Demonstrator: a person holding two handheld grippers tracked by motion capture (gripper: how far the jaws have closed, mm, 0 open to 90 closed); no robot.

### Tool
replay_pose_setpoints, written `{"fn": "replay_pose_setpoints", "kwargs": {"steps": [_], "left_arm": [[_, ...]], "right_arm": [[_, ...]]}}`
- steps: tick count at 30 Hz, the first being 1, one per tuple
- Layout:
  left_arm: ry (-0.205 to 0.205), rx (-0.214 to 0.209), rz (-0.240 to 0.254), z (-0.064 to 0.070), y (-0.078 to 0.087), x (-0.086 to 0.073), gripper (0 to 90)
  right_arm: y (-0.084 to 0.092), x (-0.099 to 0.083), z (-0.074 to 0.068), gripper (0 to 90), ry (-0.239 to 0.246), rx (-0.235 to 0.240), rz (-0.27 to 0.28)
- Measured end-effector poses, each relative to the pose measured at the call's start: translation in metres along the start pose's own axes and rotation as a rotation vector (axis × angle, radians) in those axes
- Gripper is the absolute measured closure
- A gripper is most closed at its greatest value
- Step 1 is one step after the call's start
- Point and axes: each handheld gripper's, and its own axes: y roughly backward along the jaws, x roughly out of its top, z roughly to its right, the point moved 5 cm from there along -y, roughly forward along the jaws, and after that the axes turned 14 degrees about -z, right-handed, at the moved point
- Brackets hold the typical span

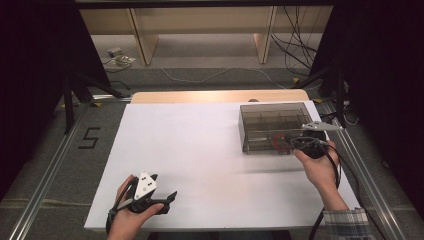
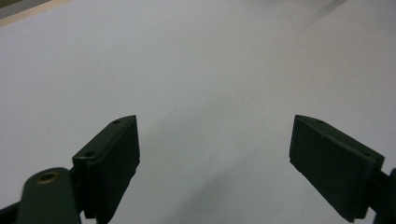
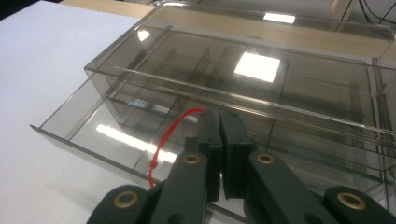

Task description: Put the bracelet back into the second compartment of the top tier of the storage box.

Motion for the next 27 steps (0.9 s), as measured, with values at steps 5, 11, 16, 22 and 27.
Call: {"fn": "replay_pose_setpoints", "kwargs": {"steps": [5, 11, 16, 22, 27], "left_arm": [[0.000, 0.000, 0.000, 0.000, 0.000, 0.000, 16.1], [0.000, 0.001, -0.001, 0.000, 0.000, 0.000, 16.1], [-0.001, 0.001, -0.001, 0.000, 0.000, 0.000, 16.0], [0.000, 0.000, 0.000, 0.000, 0.000, 0.000, 16.1], [0.001, 0.000, 0.000, 0.000, 0.000, 0.000, 16.1]], "right_arm": [[-0.003, -0.001, 0.001, 88.5, -0.006, -0.003, -0.022], [-0.008, 0.000, 0.002, 88.5, -0.008, -0.008, -0.029], [-0.013, 0.001, 0.004, 88.5, -0.019, -0.015, -0.037], [-0.017, 0.001, 0.007, 88.5, -0.027, -0.024, -0.045], [-0.019, 0.002, 0.008, 88.4, -0.029, -0.034, -0.044]]}}
